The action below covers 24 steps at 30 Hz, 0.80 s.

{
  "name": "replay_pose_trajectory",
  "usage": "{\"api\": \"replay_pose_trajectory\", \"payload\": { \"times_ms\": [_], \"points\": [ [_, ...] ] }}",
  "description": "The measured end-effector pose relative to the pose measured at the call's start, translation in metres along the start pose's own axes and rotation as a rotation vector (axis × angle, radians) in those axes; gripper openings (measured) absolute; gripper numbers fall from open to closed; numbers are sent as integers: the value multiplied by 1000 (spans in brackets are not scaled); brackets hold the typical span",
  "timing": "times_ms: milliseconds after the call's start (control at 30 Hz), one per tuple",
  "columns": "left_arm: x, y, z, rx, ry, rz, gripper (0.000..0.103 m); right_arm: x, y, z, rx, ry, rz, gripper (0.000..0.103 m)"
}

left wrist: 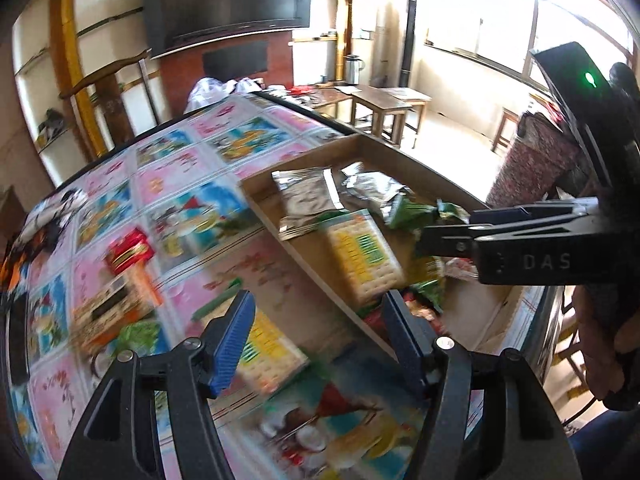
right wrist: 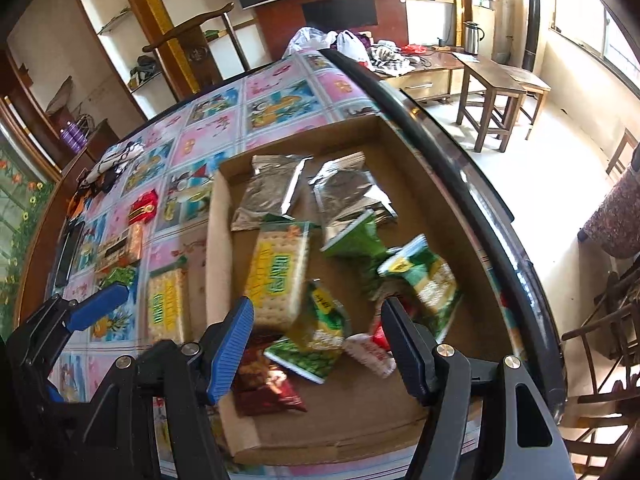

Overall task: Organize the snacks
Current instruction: 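Withdraw both grippers from the box back over the table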

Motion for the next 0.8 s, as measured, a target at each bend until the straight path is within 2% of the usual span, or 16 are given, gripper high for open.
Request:
{"api": "replay_pose_trajectory", "payload": {
  "times_ms": [500,800],
  "points": [
    [-26,59,91,-243,-113,59,65,14,12,64,-91,-83,43,70],
    [-42,85,130,-305,-169,87,65,42,27,131,-241,-139,113,70]
  ]
}}
Point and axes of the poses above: each gripper's, at about its wrist camera, not at the fingertips, and x roughly the way its jaws point, z to its left, y to its underside, the point moved 1 cm from there along x, roughly the way its jaws point, and after that the axes turned 4 degrees about x, right-handed, at the moved point
